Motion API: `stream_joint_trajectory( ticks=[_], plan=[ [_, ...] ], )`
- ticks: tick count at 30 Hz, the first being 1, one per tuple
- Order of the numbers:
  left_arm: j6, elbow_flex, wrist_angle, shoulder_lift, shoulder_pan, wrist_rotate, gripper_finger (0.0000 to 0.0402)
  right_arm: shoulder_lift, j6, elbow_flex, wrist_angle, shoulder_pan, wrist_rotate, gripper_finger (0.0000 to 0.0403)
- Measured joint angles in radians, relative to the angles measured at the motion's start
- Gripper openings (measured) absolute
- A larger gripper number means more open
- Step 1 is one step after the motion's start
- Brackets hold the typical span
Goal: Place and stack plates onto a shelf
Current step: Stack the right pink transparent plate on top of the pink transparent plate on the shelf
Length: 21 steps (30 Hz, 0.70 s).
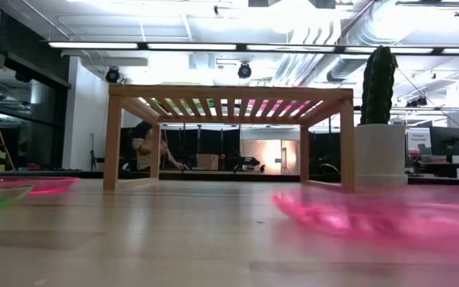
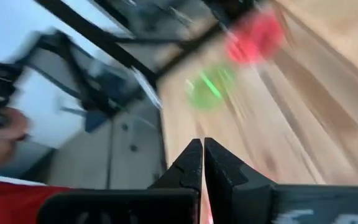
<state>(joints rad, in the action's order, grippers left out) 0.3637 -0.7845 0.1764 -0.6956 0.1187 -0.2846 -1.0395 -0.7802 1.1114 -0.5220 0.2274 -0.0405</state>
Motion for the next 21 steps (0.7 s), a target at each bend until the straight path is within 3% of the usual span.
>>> stream_joint_trajectory(
  ticks=[6, 10, 15, 21],
  plan=[
    [0.0, 0.0, 0.0, 0.0, 0.0, 0.001, 0.0138, -0.007, -0.272, -0.135, -0.121, 0.147, 0.045, 0.0003],
    [0.0, 0.0, -0.001, 0.0, 0.0, 0.001, 0.0138, -0.009, -0.5, -0.339, 0.105, 0.287, 0.112, 0.0036],
    [0.0, 0.0, -0.001, 0.0, 0.0, 0.001, 0.0138, -0.012, -0.687, -0.569, 0.458, 0.384, 0.312, 0.0118],
    [0.001, 0.0, -0.001, 0.0, 0.0, 0.001, 0.0138, -0.137, -0.712, -0.583, 0.498, 0.39, 0.366, 0.0193]
  ],
)
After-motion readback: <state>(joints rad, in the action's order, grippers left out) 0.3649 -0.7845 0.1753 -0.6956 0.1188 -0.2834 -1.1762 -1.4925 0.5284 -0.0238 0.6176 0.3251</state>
